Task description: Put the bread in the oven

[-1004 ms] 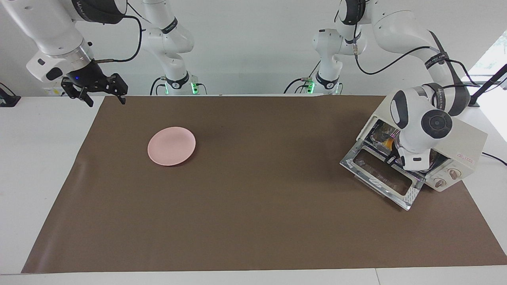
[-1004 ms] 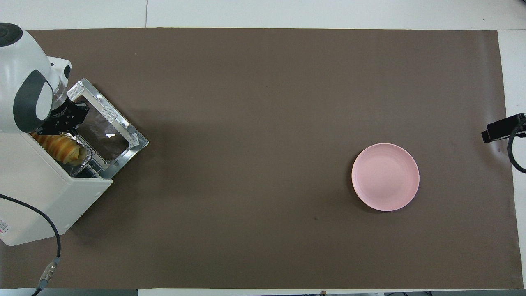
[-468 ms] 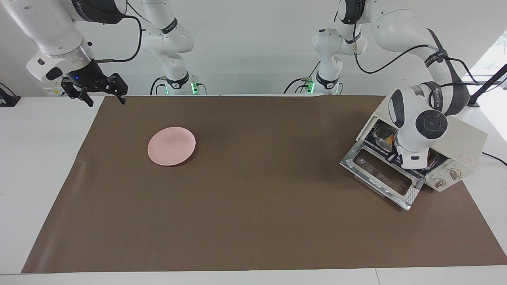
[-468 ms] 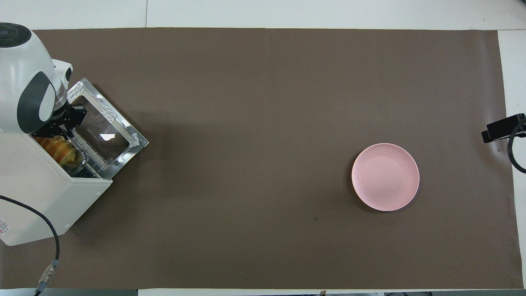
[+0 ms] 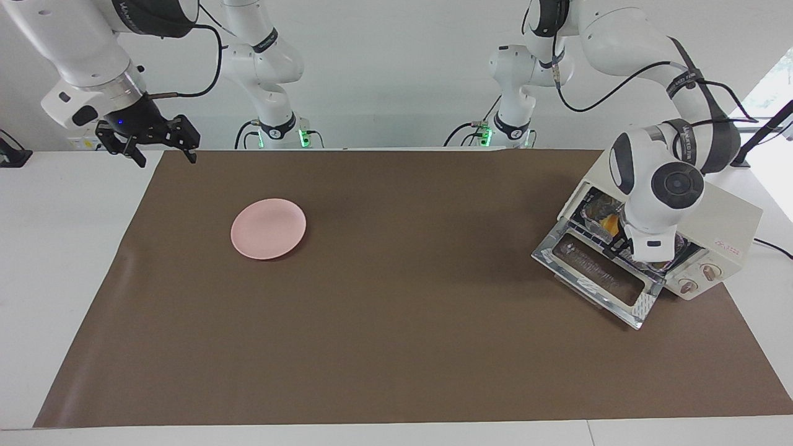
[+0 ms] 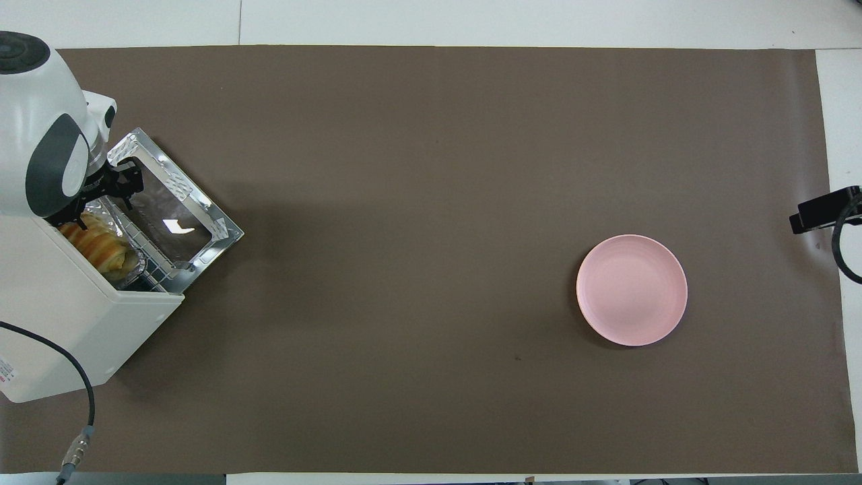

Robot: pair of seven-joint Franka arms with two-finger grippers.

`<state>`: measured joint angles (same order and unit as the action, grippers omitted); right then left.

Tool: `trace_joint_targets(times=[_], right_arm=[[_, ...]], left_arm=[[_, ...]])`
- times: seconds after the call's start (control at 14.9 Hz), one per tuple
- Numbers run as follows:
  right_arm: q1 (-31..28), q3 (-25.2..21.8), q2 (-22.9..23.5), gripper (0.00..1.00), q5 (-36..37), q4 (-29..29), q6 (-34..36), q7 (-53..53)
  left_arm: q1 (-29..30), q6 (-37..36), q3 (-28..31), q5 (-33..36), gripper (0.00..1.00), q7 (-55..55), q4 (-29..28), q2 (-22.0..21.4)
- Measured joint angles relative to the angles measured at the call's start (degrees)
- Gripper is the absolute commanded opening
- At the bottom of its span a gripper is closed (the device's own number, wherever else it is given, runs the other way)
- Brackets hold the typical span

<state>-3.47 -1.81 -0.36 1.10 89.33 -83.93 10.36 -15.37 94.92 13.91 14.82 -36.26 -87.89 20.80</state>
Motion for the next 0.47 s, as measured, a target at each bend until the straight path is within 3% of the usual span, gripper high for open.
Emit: trace_joint_targets(times=[0.27,0.47], right_arm=[[0.00,0.00,0.00,1.00,0.00,0.00,0.00,0.00],[0.00,0.00,0.00,1.00,0.00,0.00,0.00,0.00]], left_arm=[[-1.01,0.02,-0.17,-5.64,1.00,2.24,5.80,-1.86],[-1.92,-1.89,-0.81,-9.90,1.00,6.73,7.25,-6.54]])
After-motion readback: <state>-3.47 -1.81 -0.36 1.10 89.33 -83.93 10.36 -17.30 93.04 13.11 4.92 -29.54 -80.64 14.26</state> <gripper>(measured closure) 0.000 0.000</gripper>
